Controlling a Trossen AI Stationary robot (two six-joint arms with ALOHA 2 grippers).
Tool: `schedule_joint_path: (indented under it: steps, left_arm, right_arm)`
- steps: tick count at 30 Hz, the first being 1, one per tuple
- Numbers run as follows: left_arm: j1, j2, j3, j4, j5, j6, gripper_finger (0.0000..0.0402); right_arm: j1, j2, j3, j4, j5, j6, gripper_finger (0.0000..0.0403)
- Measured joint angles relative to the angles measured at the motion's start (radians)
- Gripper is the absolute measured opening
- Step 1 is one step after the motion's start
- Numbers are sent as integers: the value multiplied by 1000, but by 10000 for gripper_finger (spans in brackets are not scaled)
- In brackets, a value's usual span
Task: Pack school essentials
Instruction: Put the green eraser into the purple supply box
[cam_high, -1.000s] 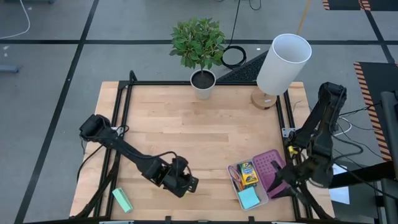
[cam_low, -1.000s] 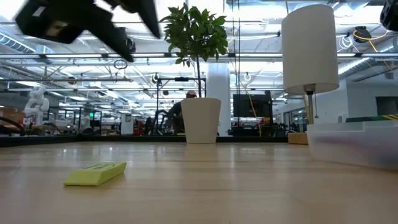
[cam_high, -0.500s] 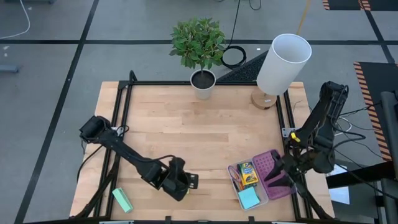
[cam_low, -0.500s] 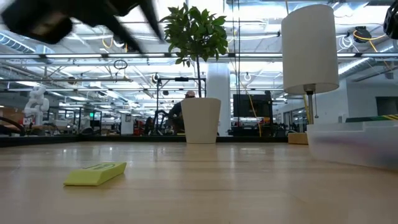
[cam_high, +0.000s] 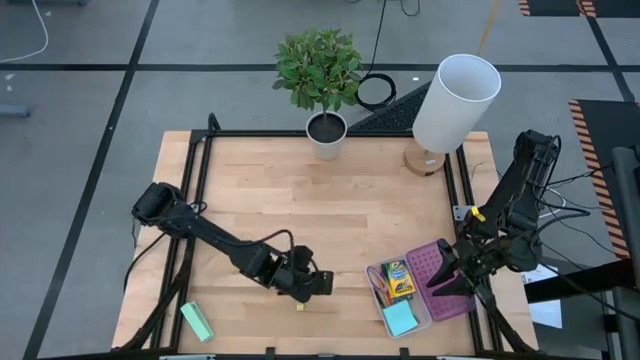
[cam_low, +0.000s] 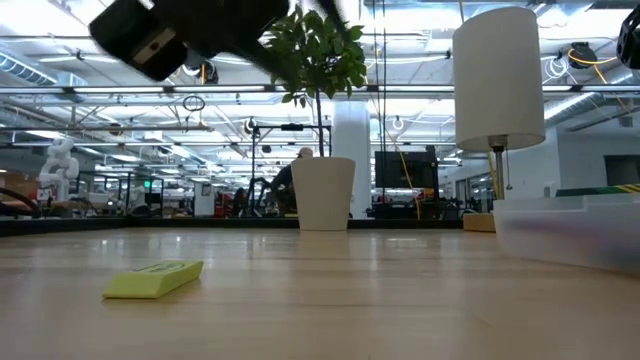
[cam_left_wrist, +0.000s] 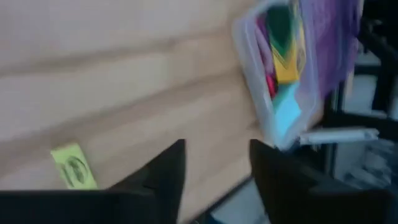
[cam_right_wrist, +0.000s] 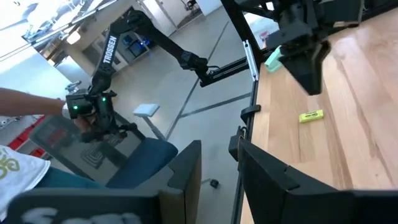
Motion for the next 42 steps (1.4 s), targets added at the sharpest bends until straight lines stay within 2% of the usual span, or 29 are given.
schedule_joint_path:
  steps: [3, 6, 15, 20, 26, 35, 38, 42]
  left_arm:
    - [8, -1, 1, 112, 66, 25, 232]
    - [9, 2, 36, 88, 98, 28, 242]
    - [8, 120, 310, -313, 123, 15, 163]
    - [6, 189, 382, -393, 148, -94, 160]
    - [2, 224, 384, -397, 212, -118, 206]
    - [-13, 237, 384, -570, 251, -143, 300]
    - [-14, 250, 383, -594, 253, -133, 315]
    - [-13, 277, 383, -621, 278, -135, 310]
  right_arm:
    - [0, 0, 0, -12, 0, 0, 98]
    - [0, 0, 0, -25, 1, 6, 98]
    - [0, 0, 0, -35, 1, 5, 98]
    - [0, 0, 0, -35, 1, 6, 98]
    - [0, 1, 0, -35, 0, 6, 98]
    - [0, 1, 0, -36, -3, 7, 98]
    - [0, 0, 0, -37, -3, 6, 98]
    - [1, 1, 0, -41, -4, 7, 98]
